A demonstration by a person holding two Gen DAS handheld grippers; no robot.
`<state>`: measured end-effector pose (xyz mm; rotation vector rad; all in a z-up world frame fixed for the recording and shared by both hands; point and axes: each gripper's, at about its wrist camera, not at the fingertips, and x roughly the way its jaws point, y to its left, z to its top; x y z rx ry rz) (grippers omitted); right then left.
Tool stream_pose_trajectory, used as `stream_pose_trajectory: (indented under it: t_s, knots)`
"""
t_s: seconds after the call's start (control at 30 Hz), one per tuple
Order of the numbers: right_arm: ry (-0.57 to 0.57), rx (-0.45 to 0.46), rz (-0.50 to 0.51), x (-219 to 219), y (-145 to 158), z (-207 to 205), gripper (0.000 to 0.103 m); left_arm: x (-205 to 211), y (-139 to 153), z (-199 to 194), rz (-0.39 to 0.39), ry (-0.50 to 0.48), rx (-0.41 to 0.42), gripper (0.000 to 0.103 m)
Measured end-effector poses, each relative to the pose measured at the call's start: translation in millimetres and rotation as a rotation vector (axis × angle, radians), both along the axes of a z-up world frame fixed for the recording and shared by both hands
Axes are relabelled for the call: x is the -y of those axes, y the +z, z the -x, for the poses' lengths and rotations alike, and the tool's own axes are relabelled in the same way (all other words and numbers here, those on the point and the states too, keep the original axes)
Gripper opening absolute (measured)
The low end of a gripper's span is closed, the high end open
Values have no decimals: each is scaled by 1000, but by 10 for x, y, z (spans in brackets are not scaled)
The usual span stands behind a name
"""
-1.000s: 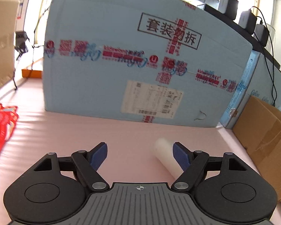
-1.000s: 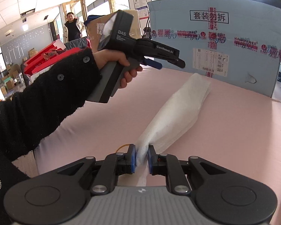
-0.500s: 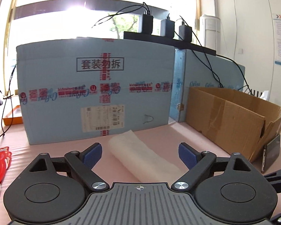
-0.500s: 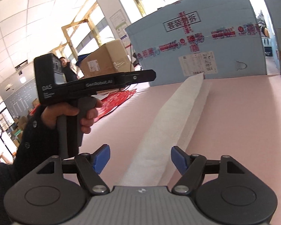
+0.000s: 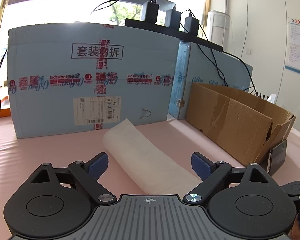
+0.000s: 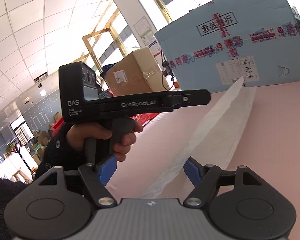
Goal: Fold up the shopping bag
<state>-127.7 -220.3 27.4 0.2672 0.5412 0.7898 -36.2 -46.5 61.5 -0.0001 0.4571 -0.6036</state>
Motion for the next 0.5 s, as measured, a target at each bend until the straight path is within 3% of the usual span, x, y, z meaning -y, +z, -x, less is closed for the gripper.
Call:
stream_pose_trajectory:
  t_s: [0.2, 0.33, 0.5]
  knots:
    - [75, -17, 23, -202, -30, -46, 79, -149, -76, -56, 32, 16, -46, 92]
    - [57, -12, 30, -200, -14, -49, 82, -252, -163, -98, 53, 34, -93, 92]
    - [-15, 13, 42, -144, 19, -58, 83, -326, -331, -183, 10, 72, -153, 92]
